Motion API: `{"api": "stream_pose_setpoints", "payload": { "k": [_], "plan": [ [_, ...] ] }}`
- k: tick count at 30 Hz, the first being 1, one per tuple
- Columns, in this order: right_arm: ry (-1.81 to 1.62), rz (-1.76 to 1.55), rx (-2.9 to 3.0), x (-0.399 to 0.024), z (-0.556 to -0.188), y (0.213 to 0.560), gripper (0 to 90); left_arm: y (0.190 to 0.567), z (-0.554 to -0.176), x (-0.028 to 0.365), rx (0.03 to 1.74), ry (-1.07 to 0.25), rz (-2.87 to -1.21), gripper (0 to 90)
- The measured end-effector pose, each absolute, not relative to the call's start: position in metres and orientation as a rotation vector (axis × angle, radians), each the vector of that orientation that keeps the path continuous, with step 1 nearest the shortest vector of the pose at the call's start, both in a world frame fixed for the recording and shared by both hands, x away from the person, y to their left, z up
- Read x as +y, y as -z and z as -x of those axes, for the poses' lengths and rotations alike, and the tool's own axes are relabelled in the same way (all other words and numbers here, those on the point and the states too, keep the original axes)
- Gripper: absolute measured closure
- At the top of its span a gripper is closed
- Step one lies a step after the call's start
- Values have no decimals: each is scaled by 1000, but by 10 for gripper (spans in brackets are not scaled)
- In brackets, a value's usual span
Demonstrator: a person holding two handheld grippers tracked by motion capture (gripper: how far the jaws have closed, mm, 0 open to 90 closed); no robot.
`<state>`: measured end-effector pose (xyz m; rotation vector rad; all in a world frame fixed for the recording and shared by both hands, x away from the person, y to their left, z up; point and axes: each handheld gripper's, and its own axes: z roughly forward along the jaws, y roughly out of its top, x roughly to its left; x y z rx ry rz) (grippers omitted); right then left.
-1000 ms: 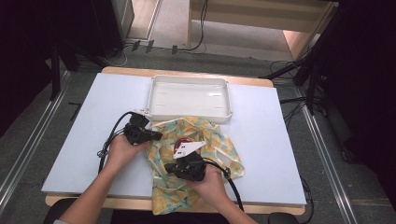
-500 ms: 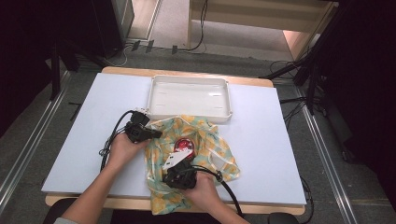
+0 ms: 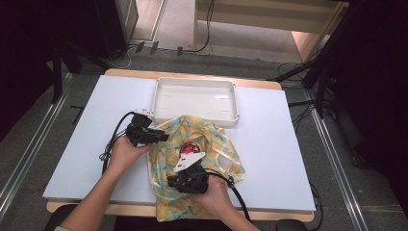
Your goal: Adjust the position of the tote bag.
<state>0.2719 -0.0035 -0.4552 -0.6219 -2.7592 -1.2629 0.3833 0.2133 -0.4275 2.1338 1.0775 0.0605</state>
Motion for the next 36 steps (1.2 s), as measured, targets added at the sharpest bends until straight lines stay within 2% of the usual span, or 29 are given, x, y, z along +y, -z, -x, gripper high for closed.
{"api": "stream_pose_setpoints", "payload": {
  "k": [3,6,8,9,11,13,17,20,26,31,36],
  "plan": [
    [1298,663,-2741,-14,-273,447,749,420,-377,215,1061,-66,-2130,582],
    [1315,680,-2723,-22,-275,439,685,413,-372,214,1039,-64,-2111,564],
    [1339,693,-2727,-28,-274,432,673,408,-369,212,1018,-65,-2111,559],
    [1355,694,-2732,-31,-274,428,675,406,-367,211,1010,-68,-2110,561],
    [1380,709,-2726,-39,-273,419,768,403,-362,208,993,-55,-2102,594],
    [1413,717,-2733,-50,-274,410,849,400,-358,206,971,-45,-2102,679],
    [1454,797,-2739,-72,-283,402,877,399,-350,203,947,-31,-2099,832],
    [1462,865,-2739,-87,-292,402,900,403,-345,201,937,-7,-2122,891],
    [1454,1027,-2718,-111,-318,403,900,407,-337,194,932,5,-2125,900],
    [1360,1070,-2721,-108,-343,411,900,417,-334,188,934,18,-2166,900],
    [1329,1075,-2693,-103,-350,423,900,424,-331,186,937,20,-2169,900]
  ]
}}
